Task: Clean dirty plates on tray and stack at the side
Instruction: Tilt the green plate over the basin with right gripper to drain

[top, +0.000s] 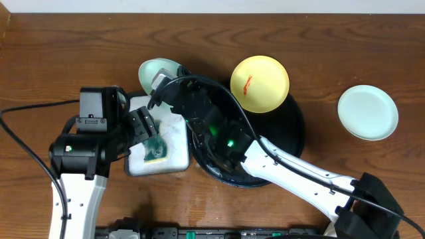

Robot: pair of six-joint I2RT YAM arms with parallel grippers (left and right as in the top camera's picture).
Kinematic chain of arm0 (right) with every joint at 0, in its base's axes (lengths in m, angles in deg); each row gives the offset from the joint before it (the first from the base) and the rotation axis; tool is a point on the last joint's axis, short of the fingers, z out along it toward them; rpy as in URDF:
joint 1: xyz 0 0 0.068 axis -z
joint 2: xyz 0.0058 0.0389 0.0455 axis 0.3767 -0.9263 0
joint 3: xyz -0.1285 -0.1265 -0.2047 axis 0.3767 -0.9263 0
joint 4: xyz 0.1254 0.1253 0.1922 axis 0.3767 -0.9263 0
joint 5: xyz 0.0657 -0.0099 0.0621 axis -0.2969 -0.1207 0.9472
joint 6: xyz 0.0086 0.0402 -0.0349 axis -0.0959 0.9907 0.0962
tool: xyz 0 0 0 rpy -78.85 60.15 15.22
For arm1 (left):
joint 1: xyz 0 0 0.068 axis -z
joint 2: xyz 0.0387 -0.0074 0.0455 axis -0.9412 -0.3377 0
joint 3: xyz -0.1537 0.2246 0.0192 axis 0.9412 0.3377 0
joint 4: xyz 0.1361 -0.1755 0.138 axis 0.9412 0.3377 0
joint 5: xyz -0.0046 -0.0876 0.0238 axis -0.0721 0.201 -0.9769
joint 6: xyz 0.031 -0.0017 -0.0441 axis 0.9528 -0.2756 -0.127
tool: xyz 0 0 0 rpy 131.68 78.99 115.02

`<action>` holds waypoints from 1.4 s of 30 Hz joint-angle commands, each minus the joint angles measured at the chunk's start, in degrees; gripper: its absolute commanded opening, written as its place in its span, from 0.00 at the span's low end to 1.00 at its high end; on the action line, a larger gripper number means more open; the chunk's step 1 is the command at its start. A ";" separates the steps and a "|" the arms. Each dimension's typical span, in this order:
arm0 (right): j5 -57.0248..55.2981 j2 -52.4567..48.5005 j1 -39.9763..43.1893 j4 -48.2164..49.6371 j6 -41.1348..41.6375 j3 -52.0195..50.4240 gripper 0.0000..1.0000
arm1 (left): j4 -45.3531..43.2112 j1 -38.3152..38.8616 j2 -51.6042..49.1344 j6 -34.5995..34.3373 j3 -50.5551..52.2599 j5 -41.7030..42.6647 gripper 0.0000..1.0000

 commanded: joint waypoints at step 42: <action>-2.38 0.98 -3.15 -2.32 3.74 1.03 0.01 | 0.13 -0.20 -0.22 0.13 -0.96 0.55 0.83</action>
